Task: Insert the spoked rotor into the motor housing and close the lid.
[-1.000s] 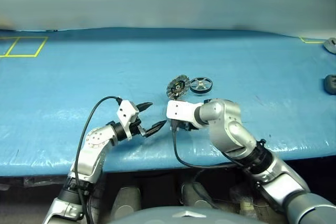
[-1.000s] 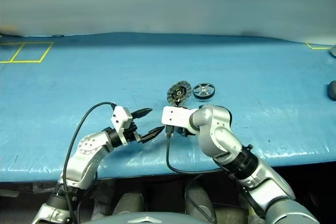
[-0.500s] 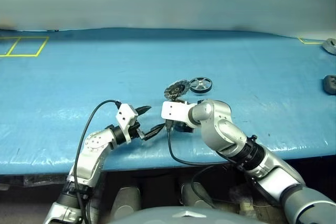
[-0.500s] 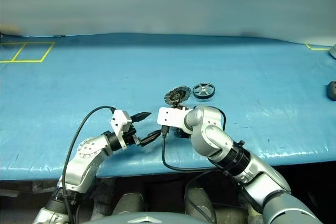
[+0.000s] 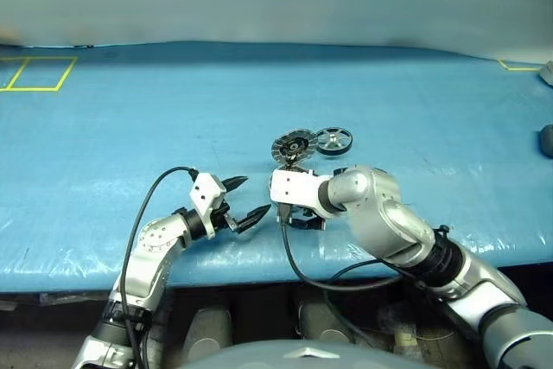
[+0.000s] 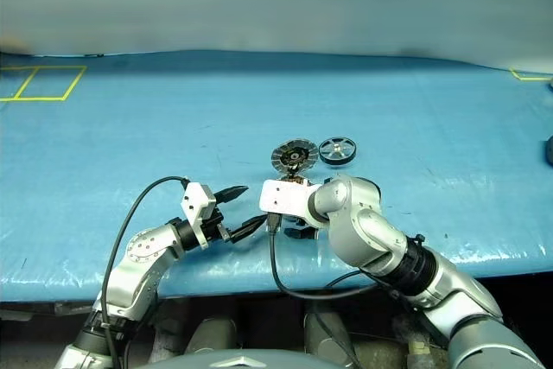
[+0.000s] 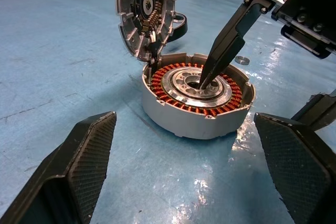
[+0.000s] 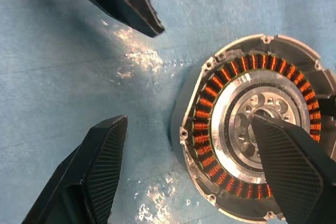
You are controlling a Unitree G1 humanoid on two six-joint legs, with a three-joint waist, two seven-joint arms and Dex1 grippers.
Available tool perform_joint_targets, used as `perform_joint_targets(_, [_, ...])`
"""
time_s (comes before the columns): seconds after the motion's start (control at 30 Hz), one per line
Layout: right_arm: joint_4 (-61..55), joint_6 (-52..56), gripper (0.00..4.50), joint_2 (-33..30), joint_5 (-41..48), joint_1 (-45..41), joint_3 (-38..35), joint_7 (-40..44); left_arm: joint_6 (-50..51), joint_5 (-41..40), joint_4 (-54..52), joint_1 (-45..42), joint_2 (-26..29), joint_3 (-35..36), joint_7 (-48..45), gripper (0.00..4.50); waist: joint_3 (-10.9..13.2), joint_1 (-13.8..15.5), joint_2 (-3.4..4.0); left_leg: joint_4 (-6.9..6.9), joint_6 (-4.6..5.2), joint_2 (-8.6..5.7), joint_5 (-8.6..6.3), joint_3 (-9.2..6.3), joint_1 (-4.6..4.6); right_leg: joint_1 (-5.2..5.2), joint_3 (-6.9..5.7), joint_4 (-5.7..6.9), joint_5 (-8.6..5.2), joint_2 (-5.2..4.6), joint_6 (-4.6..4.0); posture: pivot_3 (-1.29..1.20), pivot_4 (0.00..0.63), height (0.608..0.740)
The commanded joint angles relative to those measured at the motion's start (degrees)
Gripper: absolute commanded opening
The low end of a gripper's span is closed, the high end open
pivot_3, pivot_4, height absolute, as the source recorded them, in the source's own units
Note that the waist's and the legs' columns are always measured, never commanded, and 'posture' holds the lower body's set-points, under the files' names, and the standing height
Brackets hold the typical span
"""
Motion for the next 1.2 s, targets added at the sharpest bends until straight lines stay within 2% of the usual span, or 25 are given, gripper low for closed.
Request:
perform_joint_targets(0.03, [-4.54, -3.59, 3.95, -2.04, 1.36, 0.42, -2.57, -2.18, -0.97, -0.11, -2.92, 0.26, 0.08, 0.65, 0.15, 4.50, 0.01, 0.06, 0.00, 0.01, 0.00, 0.00, 0.00, -0.01, 0.00, 0.01, -0.01, 0.00, -0.01, 0.00, 0.00, 0.00, 0.150, 0.740])
perform_joint_targets(0.13, [-6.69, -6.41, 3.95, -4.97, 2.04, 2.04, -4.96, -4.08, -0.57, -0.25, -3.61, 0.45, 0.04, 0.47, 0.24, 4.50, 0.03, 0.25, -0.01, 0.04, 0.00, -0.03, 0.00, -0.01, 0.00, 0.04, -0.02, -0.02, -0.15, -0.04, 0.21, 0.00, 0.150, 0.740])
perform_joint_targets(0.23, [-7.57, -6.03, 3.95, -4.69, 5.28, 5.14, -11.81, -6.75, -0.34, -0.19, -4.21, 0.68, 0.13, 0.37, 0.33, 4.50, 0.04, 0.26, -0.03, 0.07, -0.01, -0.06, 0.00, 0.00, 0.00, 0.06, -0.01, -0.02, -0.23, -0.06, 0.34, 0.00, 0.150, 0.740])
perform_joint_targets(0.33, [-8.18, -3.50, 3.95, -0.57, 9.57, 9.32, -21.20, -10.43, 0.22, -0.23, -5.11, 0.93, 0.14, 0.36, 0.67, 4.50, 0.04, 0.23, -0.02, 0.07, 0.00, -0.05, 0.00, -0.02, 0.01, 0.08, -0.01, 0.00, -0.23, -0.04, 0.34, 0.00, 0.150, 0.740])
perform_joint_targets(0.47, [-9.11, -10.03, 3.95, 8.85, 13.27, 16.91, -37.52, -21.46, 1.95, -0.77, -7.52, 0.72, 0.28, 0.36, 1.22, 4.50, 0.04, 0.42, -0.02, 0.04, 0.00, -0.04, 0.00, -0.05, 0.00, 0.08, -0.01, 0.00, -0.23, -0.02, 0.34, 0.00, 0.150, 0.740])
perform_joint_targets(0.57, [-10.75, -17.10, 3.95, 11.09, 16.46, 24.14, -43.79, -24.06, 3.02, -1.28, -8.62, -0.08, 0.52, 0.55, 0.94, 4.50, 0.05, 1.01, 0.00, 0.04, 0.00, -0.07, 0.00, -0.03, -0.03, 0.09, 0.00, -0.02, -0.24, -0.05, 0.37, 0.00, 0.150, 0.740])
perform_joint_targets(0.7, [-11.48, -17.73, 3.95, 17.03, 26.72, 31.17, -52.60, -24.43, 3.20, -1.45, -8.06, -2.21, -0.15, 0.37, 0.66, 4.50, 0.07, 1.30, 0.03, 0.03, 0.01, -0.08, -0.01, -0.02, 0.00, 0.10, 0.01, -0.02, -0.27, -0.05, 0.40, 0.00, 0.150, 0.740])
perform_joint_targets(0.93, [-3.76, -27.80, 3.95, 18.56, 24.87, 41.03, -52.72, -33.93, 3.45, -1.61, -6.54, -5.57, -1.53, -2.01, -1.72, 4.50, 0.13, 1.16, 0.17, 0.05, 0.01, -0.06, 0.00, 0.09, 0.16, 0.20, 0.11, 0.01, -0.28, -0.02, 0.42, 0.00, 0.150, 0.740])
perform_joint_targets(1.2, [5.64, -34.57, 3.95, 17.99, 24.88, 42.34, -49.96, -38.52, 3.53, -1.23, -4.35, -7.11, -0.25, -3.08, -4.68, 4.50, 0.13, 1.03, 0.19, 0.04, 0.00, -0.05, 0.00, 0.13, 0.19, 0.18, 0.16, 0.03, -0.28, 0.00, 0.41, 0.00, 0.150, 0.740])
